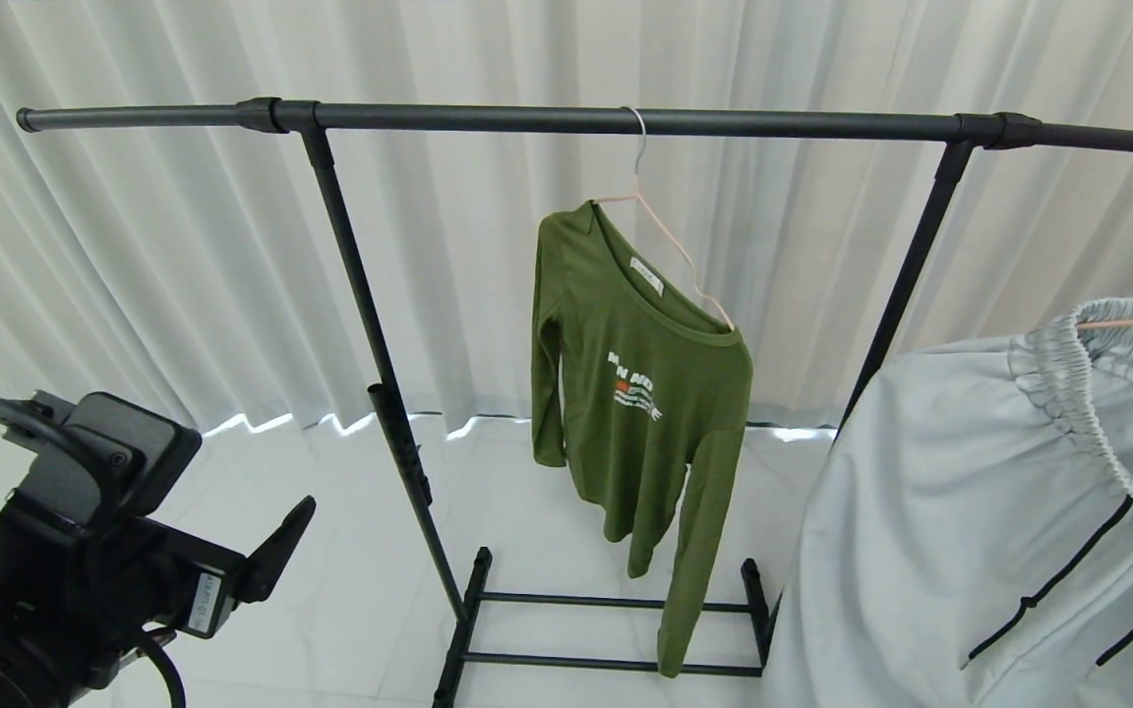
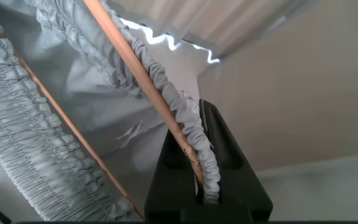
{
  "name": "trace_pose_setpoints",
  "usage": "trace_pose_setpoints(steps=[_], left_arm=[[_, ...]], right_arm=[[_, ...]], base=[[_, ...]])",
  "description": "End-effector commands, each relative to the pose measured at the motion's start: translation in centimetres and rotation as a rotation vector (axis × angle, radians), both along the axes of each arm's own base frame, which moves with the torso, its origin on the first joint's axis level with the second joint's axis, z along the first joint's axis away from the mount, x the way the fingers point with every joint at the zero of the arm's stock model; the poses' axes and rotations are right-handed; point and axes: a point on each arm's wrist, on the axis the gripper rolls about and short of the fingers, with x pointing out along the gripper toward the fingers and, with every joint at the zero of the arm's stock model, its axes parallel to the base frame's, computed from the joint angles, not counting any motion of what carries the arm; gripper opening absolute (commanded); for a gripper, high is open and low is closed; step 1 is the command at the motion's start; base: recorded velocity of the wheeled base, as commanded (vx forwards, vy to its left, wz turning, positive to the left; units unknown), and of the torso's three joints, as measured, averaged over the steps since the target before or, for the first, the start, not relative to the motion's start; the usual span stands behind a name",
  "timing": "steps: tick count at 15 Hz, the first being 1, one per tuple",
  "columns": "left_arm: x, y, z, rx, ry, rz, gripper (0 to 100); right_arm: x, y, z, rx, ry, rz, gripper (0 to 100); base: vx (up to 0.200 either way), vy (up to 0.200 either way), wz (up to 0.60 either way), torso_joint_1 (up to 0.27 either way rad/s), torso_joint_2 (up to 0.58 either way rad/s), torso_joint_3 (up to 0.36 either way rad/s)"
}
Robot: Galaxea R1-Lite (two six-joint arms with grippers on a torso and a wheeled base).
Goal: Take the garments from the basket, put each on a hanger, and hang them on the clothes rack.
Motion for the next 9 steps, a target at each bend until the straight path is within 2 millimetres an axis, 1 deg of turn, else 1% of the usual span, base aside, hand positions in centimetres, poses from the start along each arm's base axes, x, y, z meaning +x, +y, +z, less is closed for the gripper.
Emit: trace_pose_setpoints(steps=[1,3,5,9], left_arm=[[0.6,-0.3,0.6,-0.006,-0.012,0.003,100],[1.1,-0.3,1.4,-0.017,-0.036,0.020,100],[1.3,0.0,1.5,-0.018,-0.038,0.036,100],[1.2,0.0,1.5,-0.020,-0.041,0.037,100]], right_arm=[[0.4,-0.2,0.0,0.003,0.009,-0.030,0],[0.3,-0.4,-0.1,0.004,0.012,-0.056,0],[0.4,-0.5,-0.2,0.004,0.018,-0.083,0],[1.7,-0.8,-0.2,0.049,0.034,-0.109,0]], base=[[0.000,0.000,0.00,0.000,0.00,0.000],[0.000,0.000,0.00,0.000,0.00,0.000],[0.000,0.000,0.00,0.000,0.00,0.000],[0.000,0.000,0.00,0.000,0.00,0.000]])
